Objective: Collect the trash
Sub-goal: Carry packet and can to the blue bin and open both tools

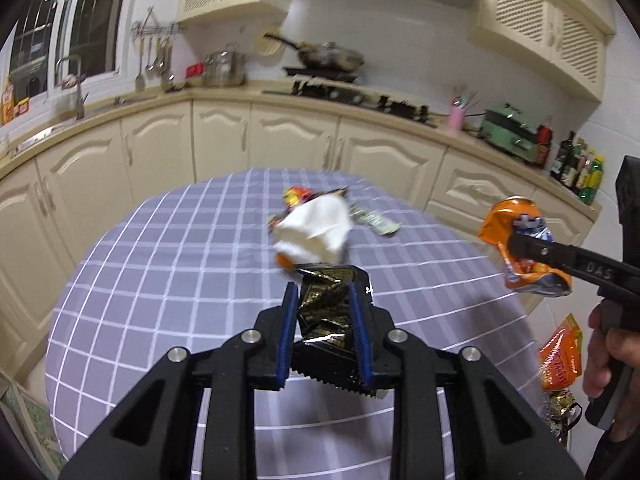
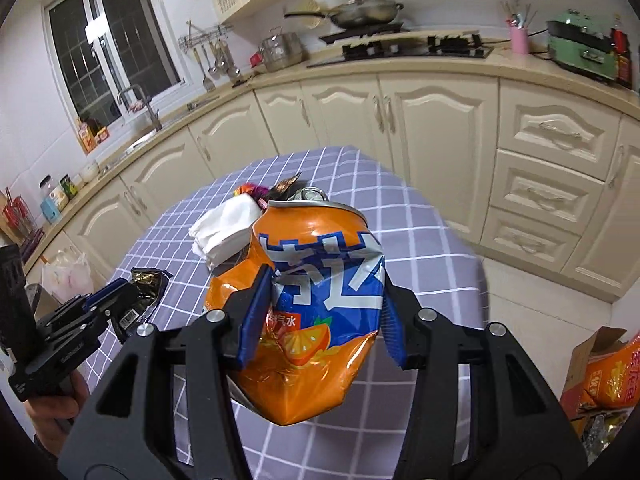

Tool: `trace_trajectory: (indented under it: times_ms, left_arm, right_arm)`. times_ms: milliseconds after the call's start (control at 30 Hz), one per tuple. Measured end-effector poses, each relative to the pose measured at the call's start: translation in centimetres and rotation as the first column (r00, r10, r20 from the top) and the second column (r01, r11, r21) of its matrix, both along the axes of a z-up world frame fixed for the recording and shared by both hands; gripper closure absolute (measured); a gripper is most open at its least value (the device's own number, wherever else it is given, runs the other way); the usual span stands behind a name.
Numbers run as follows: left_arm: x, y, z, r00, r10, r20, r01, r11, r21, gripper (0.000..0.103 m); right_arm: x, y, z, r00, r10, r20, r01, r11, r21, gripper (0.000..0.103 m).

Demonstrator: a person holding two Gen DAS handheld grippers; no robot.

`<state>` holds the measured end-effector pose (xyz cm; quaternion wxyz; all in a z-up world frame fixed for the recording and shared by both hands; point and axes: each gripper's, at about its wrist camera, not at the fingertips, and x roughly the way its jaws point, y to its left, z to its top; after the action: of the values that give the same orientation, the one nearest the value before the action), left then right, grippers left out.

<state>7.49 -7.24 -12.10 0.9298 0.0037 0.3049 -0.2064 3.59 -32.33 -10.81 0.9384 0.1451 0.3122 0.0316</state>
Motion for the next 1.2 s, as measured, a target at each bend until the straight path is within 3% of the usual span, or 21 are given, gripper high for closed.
trace_trajectory:
  times_ms: [300, 433, 600, 767, 933, 1200]
  left_arm:
    - [-2.6, -7.3, 2.5, 0.989, -0.136, 0.065, 0.14, 0.988, -0.063, 0.078]
    - [-4.0, -11.9, 2.6, 0.971, -0.228, 0.069, 0.233, 0.969, -0.086, 0.078]
    - [-6.8, -18.1, 1.7, 0.933, -0.355, 0.061, 0.36, 0.928, -0.096, 0.078]
    - [-9.8, -24.8, -1.3, 0.875, -0.484, 0.001, 0.482, 0.87, -0.1, 0.078]
    - [-12.0, -30.8, -6.4, 0.811, -0.575, -0.109, 0.569, 0.818, -0.08, 0.078]
    - [-14.0, -36.8, -15.6, 0.72, -0.627, -0.297, 0.65, 0.759, -0.026, 0.078]
  right_arm:
    - [-5.5, -6.0, 2.0, 0.989, -0.127, 0.069, 0.126, 0.992, 0.018, 0.054]
    - [-9.1, -10.4, 1.8, 0.97, -0.232, 0.068, 0.231, 0.973, 0.021, 0.054]
    - [-13.9, -15.8, 0.4, 0.928, -0.371, 0.035, 0.371, 0.928, 0.022, 0.054]
    - [-18.9, -20.6, -3.2, 0.871, -0.489, -0.049, 0.49, 0.871, 0.011, 0.054]
    - [-22.4, -24.3, -8.6, 0.806, -0.568, -0.167, 0.577, 0.816, 0.012, 0.054]
    - [-25.0, -27.5, -16.7, 0.732, -0.595, -0.332, 0.641, 0.766, 0.04, 0.054]
